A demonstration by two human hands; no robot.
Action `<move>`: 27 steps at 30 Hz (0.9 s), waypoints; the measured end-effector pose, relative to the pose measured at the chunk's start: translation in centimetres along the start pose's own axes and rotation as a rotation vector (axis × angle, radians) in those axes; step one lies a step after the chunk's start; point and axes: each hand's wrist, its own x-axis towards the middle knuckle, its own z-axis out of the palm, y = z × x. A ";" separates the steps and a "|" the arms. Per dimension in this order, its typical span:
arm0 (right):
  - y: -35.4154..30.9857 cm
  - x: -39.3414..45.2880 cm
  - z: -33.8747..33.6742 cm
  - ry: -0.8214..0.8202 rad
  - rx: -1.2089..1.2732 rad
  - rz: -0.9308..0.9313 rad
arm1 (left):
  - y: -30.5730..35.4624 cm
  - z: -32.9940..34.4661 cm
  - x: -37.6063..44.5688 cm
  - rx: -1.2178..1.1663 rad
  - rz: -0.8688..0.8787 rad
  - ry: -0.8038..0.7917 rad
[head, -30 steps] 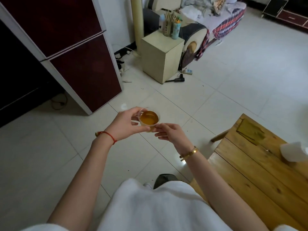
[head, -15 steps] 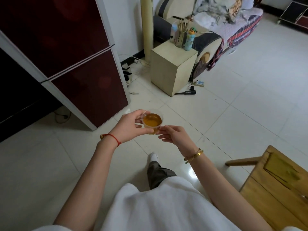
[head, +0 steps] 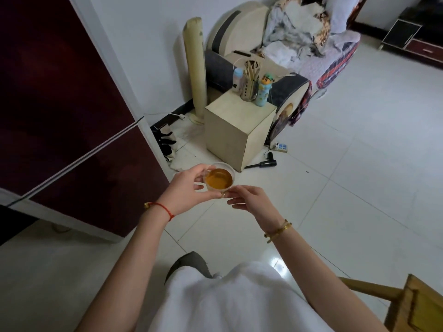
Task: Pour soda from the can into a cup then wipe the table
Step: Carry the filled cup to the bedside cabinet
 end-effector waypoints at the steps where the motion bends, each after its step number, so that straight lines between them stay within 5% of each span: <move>1: -0.7 1.7 -0.2 0.016 0.001 0.003 | -0.1 -0.5 2.0 0.002 0.003 -0.009; 27: -20.5 43.3 -3.1 0.358 0.073 0.008 | -1.9 -15.7 51.2 0.098 0.165 -0.243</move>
